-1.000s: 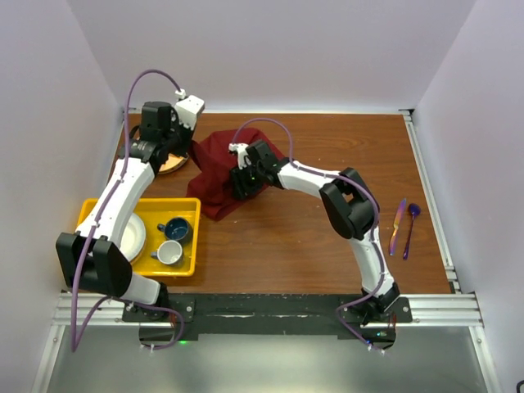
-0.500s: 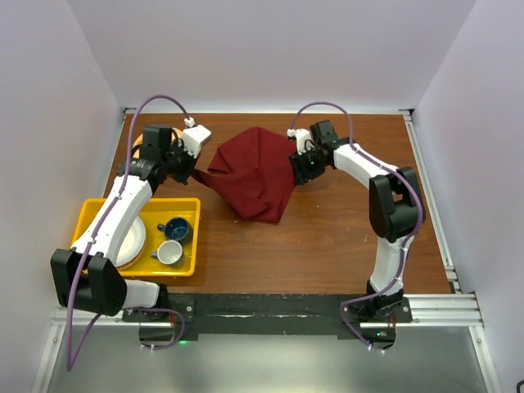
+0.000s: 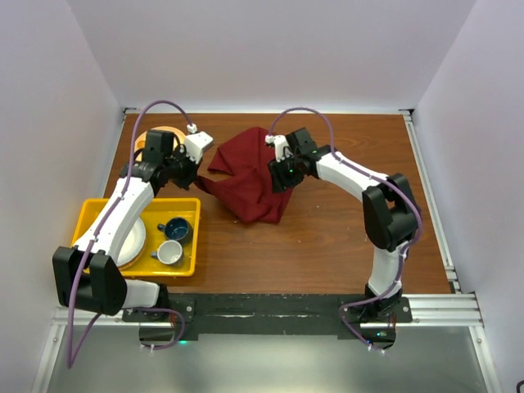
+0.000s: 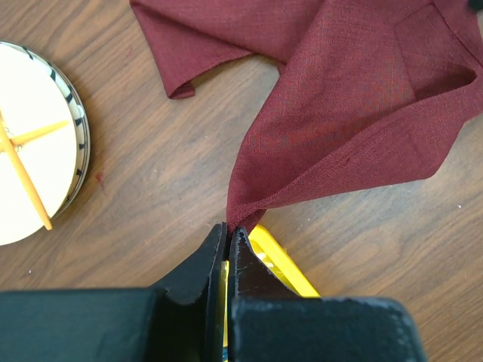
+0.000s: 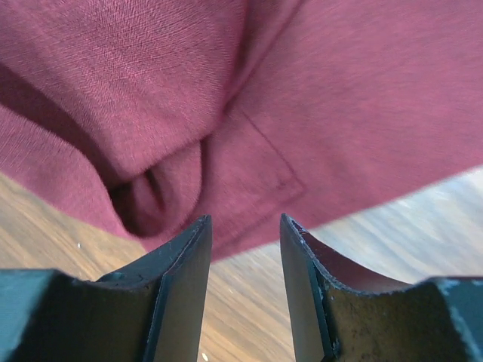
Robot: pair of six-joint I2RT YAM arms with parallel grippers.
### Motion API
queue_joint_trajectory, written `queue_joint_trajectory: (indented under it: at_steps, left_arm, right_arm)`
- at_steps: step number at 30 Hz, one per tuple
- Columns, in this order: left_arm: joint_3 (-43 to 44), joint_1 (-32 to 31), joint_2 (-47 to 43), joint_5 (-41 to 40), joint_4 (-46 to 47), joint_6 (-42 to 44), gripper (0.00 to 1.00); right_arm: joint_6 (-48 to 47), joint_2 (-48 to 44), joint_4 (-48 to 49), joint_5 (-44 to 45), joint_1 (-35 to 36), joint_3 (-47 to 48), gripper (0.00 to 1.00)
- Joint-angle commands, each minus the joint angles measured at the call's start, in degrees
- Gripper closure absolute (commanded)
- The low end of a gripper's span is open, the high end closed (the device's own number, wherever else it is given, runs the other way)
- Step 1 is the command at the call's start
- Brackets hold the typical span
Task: Fold the napkin into a case and place the utensils inside
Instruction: Flatten out the crumpled napkin at the center of the board.
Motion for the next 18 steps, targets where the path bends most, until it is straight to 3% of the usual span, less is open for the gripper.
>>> queue_joint_trajectory:
  at_steps: [1, 18]
  left_arm:
    - [-0.2, 0.1, -1.5, 1.1, 2.6, -0.5, 1.0]
    - [-0.9, 0.1, -1.3, 1.1, 4.0, -0.9, 1.0]
  right_arm:
    - [2.8, 2.9, 1.8, 5.5, 1.7, 0.2, 0.55]
    - [3.2, 5.9, 1.5, 13.3, 2.9, 1.8, 0.53]
